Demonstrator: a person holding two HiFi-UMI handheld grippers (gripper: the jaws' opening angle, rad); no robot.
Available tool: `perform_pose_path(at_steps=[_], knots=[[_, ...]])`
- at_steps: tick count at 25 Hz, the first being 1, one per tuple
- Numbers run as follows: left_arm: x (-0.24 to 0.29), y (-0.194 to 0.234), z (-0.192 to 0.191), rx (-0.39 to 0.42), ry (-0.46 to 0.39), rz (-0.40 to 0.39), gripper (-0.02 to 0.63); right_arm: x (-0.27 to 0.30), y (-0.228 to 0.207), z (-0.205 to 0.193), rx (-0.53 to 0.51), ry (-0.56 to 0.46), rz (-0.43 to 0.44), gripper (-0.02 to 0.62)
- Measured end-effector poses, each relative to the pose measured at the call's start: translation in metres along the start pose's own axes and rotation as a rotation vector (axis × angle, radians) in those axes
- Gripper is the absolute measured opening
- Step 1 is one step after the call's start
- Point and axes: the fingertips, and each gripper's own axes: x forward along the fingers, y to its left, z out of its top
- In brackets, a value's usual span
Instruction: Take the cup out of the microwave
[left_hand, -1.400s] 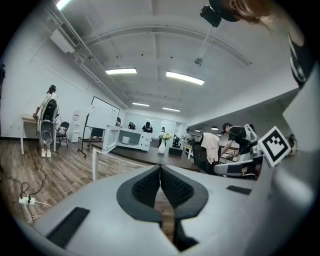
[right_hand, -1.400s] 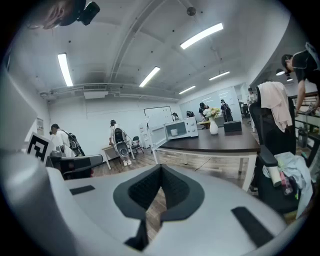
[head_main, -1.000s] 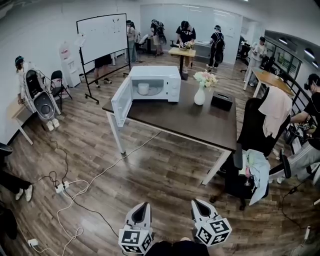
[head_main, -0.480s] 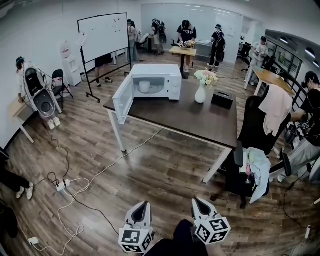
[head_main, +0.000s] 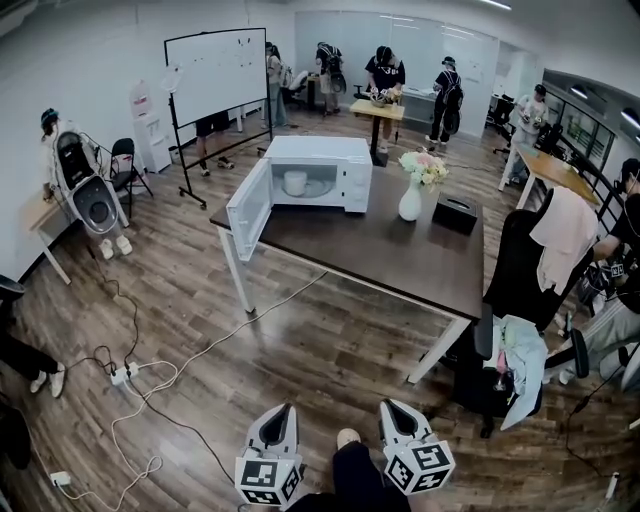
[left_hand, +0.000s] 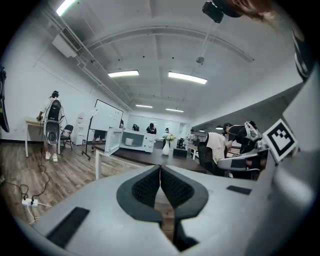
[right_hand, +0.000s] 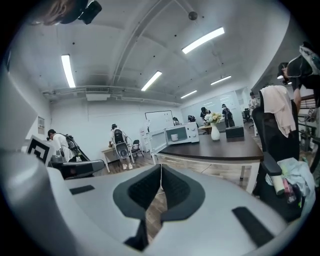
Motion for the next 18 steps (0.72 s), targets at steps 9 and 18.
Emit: perform_pose_path(at_steps=[9, 18], knots=[[0.100, 0.017, 0.028, 0.013, -0.009, 0.026, 0.006, 0.089, -0.054, 0.028, -0.032, 0.031, 0.025, -0.005], [0.182, 0.032, 0.049, 0.018, -0.006, 0.058, 0.006, 0.160, -0.100, 0.056, -0.031, 0.053, 0.052, -0.005]])
